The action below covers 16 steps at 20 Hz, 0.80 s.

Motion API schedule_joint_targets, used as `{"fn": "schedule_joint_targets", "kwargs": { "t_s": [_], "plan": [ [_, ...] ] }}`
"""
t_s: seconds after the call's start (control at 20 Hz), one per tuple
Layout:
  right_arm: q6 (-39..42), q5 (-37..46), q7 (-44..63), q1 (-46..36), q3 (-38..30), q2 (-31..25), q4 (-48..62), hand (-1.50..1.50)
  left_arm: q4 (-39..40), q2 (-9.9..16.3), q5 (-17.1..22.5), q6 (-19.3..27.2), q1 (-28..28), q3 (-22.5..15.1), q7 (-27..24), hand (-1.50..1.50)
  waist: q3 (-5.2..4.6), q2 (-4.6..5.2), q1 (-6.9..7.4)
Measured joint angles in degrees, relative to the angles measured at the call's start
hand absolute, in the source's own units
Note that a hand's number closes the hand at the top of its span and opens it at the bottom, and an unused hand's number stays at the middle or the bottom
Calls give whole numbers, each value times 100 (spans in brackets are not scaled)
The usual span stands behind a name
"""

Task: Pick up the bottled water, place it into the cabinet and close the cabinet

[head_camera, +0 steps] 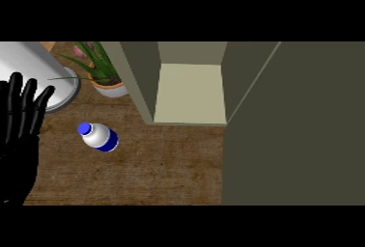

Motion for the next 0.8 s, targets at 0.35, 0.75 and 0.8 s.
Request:
{"fn": "schedule_joint_targets", "kwargs": {
  "t_s": [0.35,0.75,0.8],
  "plan": [
    [27,-110,308,733,342,266,-467,-150,-97,-75,467,-379,238,-276,162,-150,137,-46,-111],
    [484,-1249,1177,1756,596,224,-1540,-150,-1006,-304,1398,-429,1051,-887,1522,-150,162,-74,-117],
    [503,-1354,1304,1845,548,184,-1717,-150,-1131,-341,1376,-381,1125,-988,1613,-150,162,-74,-117]
  ]
}}
